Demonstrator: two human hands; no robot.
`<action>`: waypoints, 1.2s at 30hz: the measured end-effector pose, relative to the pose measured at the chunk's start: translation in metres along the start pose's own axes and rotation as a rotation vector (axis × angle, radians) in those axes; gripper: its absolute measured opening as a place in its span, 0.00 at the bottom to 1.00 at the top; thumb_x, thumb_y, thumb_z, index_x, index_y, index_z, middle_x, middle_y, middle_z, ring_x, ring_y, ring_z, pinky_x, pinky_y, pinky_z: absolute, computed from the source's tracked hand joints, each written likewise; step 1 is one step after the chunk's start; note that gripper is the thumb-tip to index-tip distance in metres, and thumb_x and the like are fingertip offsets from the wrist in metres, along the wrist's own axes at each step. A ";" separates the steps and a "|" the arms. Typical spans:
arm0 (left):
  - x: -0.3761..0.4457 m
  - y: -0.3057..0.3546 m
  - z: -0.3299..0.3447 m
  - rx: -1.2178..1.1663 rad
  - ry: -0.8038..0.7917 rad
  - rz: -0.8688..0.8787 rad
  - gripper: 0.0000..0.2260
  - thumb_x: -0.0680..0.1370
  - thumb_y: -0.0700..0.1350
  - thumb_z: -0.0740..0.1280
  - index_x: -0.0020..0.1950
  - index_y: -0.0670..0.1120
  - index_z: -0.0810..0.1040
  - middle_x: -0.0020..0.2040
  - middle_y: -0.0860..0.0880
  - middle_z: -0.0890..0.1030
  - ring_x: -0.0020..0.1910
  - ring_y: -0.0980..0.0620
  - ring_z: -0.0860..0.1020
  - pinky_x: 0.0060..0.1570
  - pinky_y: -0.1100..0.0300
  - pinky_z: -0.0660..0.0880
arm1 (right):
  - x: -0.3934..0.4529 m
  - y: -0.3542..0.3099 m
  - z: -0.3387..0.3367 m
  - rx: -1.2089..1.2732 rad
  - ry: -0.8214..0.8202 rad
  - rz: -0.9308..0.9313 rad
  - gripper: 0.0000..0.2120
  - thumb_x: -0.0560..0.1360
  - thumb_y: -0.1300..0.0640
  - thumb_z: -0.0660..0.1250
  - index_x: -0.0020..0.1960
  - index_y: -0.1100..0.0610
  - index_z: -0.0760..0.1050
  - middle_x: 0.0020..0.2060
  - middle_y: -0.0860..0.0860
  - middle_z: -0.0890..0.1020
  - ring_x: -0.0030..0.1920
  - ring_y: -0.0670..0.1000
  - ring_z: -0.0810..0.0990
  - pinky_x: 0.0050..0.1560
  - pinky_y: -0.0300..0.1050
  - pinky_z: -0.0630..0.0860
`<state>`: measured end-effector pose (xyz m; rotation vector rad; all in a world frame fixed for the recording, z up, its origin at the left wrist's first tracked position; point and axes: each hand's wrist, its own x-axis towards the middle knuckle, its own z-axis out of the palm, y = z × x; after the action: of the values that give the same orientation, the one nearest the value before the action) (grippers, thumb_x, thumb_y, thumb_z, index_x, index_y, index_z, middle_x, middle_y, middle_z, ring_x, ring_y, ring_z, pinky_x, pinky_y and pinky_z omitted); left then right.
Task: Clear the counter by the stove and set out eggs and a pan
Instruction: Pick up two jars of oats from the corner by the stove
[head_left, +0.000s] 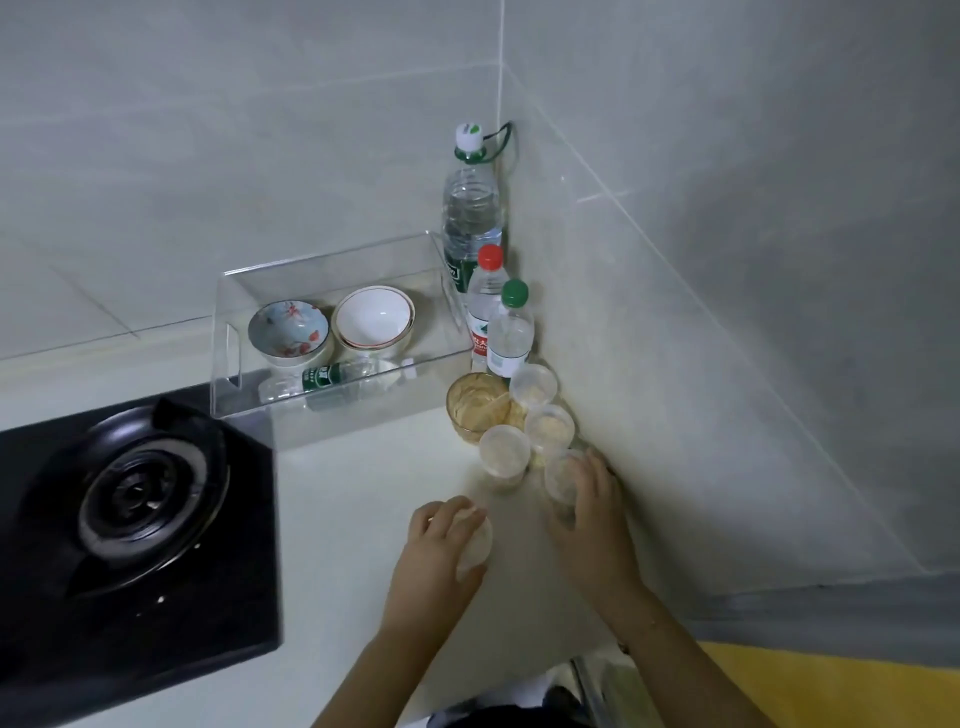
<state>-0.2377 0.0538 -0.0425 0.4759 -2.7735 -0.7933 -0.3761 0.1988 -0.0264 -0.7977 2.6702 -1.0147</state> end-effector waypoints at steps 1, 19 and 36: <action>-0.002 -0.002 0.001 -0.048 0.010 -0.027 0.27 0.65 0.46 0.75 0.63 0.50 0.76 0.62 0.53 0.74 0.59 0.53 0.67 0.57 0.61 0.71 | 0.004 0.000 0.002 -0.009 -0.005 -0.007 0.29 0.67 0.64 0.74 0.66 0.62 0.69 0.71 0.61 0.65 0.69 0.61 0.66 0.68 0.50 0.64; -0.013 -0.007 -0.011 -0.793 -0.023 -0.595 0.27 0.61 0.56 0.77 0.58 0.58 0.75 0.54 0.58 0.80 0.54 0.61 0.78 0.51 0.64 0.73 | -0.028 0.020 0.004 0.380 -0.301 0.140 0.36 0.67 0.54 0.78 0.68 0.39 0.63 0.67 0.38 0.68 0.65 0.37 0.69 0.59 0.25 0.66; -0.073 0.030 -0.115 -1.784 0.224 -0.726 0.36 0.67 0.62 0.70 0.67 0.41 0.72 0.49 0.43 0.82 0.44 0.47 0.81 0.44 0.53 0.76 | -0.044 -0.111 -0.004 1.384 -0.543 0.613 0.21 0.70 0.46 0.63 0.59 0.56 0.77 0.49 0.53 0.86 0.46 0.49 0.84 0.46 0.46 0.76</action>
<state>-0.1435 0.0497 0.0606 0.9159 -0.7547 -2.4893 -0.2939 0.1553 0.0482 0.0751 1.1019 -1.6721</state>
